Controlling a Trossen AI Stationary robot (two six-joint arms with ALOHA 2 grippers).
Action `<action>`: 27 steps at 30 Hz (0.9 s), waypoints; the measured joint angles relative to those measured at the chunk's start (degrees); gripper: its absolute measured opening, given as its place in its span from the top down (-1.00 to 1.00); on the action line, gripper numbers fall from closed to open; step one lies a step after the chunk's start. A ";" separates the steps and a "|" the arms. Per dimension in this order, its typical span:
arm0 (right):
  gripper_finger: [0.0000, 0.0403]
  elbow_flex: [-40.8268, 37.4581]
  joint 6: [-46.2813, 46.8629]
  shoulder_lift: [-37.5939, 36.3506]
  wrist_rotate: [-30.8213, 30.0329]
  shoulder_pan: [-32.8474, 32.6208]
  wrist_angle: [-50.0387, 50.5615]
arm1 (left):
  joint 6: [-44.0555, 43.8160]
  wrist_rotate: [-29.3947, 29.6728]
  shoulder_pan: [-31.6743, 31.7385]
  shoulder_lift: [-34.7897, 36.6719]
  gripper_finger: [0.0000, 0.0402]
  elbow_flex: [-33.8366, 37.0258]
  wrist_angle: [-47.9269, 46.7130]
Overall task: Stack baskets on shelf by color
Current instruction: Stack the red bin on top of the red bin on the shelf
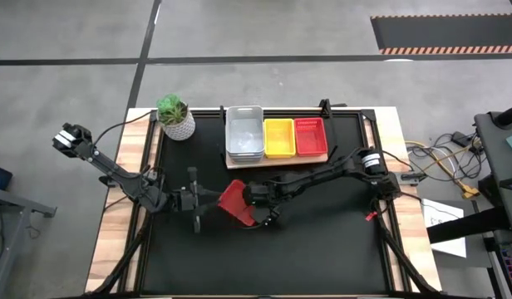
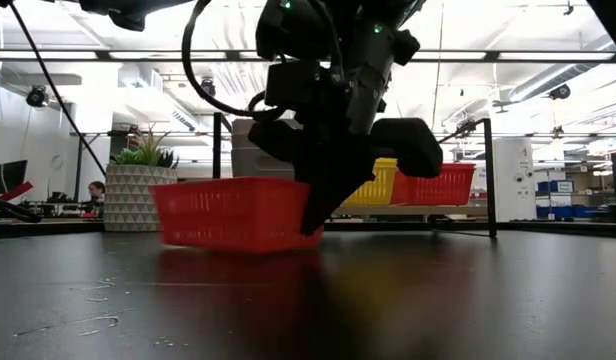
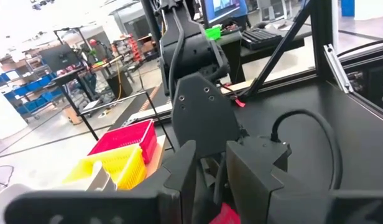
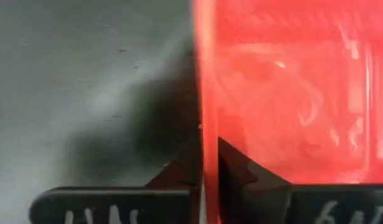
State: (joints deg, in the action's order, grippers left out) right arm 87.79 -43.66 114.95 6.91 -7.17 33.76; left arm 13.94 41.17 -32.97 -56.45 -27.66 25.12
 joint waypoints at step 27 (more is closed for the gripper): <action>0.96 -0.45 25.30 -38.67 -27.39 11.49 23.76 | -1.32 0.37 0.00 -0.02 0.64 -0.02 1.49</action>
State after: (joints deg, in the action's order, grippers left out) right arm 87.34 -18.36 76.28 -20.48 4.32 57.51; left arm 12.62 41.54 -32.97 -56.47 -27.68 26.61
